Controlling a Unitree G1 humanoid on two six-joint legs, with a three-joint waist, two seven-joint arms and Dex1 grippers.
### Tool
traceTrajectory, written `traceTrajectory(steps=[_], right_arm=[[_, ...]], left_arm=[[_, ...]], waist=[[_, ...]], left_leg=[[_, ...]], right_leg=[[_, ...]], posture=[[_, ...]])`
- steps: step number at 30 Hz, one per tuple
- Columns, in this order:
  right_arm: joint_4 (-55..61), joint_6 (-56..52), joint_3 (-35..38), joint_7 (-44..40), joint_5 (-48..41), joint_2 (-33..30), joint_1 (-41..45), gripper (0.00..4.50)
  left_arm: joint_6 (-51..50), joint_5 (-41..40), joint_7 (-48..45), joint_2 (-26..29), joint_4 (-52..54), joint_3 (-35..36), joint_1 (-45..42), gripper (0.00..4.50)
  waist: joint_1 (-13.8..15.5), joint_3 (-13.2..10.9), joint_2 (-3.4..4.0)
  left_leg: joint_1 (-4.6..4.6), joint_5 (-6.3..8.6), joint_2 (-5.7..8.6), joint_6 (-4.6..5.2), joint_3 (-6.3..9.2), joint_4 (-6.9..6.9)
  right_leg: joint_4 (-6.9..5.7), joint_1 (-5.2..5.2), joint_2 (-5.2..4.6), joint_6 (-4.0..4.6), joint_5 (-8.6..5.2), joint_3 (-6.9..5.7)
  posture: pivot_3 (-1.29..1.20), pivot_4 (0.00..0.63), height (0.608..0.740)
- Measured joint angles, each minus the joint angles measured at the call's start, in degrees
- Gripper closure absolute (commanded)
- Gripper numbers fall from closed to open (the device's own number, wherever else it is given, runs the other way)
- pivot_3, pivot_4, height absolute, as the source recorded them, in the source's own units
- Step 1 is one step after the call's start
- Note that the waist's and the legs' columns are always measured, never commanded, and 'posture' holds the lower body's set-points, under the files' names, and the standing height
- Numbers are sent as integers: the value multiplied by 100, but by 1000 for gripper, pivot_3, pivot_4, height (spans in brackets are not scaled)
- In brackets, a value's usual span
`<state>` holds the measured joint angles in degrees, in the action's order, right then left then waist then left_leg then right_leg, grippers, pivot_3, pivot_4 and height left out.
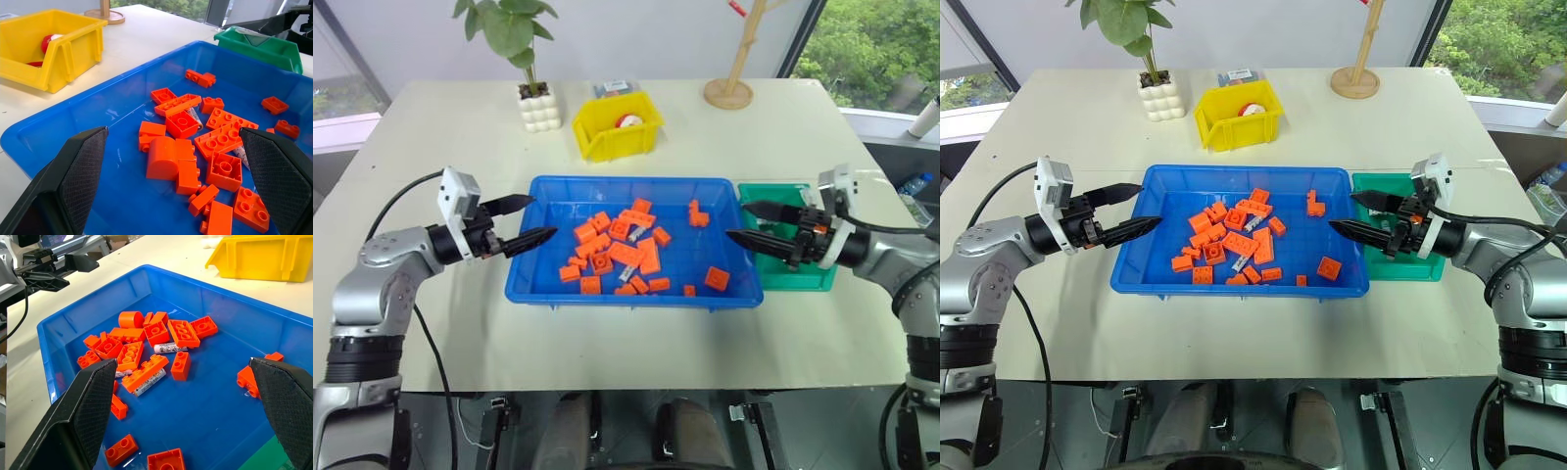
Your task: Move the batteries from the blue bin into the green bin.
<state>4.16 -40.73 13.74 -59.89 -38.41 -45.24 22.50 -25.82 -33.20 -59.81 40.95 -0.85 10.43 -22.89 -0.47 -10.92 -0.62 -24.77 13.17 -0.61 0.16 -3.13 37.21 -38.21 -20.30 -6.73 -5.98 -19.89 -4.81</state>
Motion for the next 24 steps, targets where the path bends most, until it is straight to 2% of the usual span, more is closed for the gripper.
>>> traceTrajectory(steps=[8, 13, 19, 24], right_arm=[[-123, 70, -49, 1, 64, 0, 79, 63], [-273, 60, -296, -16, 103, 165, 768, 63], [-477, 60, -1196, 64, 356, 917, 1832, 63], [-665, 62, -2113, 265, 959, 1340, 2159, 63]], left_arm=[[-4, -2, 1, 0, 94, 8, 5, 0], [-10, -4, 11, 1, 103, 29, 20, 0], [-25, -14, 80, 11, 281, 170, 170, 0], [-289, -232, 63, 274, 717, 295, 513, 0]], waist=[[-3, 0, 0], [-34, 0, 0], [-31, 0, 0], [-4, 0, -2]], left_leg=[[0, 0, 0, 0, 0, 0], [0, 0, -3, -1, 0, -1], [0, 0, -3, -1, 1, -1], [-4, 0, 4, -1, 7, 0]], right_leg=[[0, 0, 0, 0, 0, 0], [-1, -3, 4, 0, 0, 0], [-3, -5, 4, 0, 0, 1], [-5, -6, -1, 0, 0, 0]], posture=[[0, 150, 739], [0, 150, 739], [0, 150, 739], [0, 150, 739]])
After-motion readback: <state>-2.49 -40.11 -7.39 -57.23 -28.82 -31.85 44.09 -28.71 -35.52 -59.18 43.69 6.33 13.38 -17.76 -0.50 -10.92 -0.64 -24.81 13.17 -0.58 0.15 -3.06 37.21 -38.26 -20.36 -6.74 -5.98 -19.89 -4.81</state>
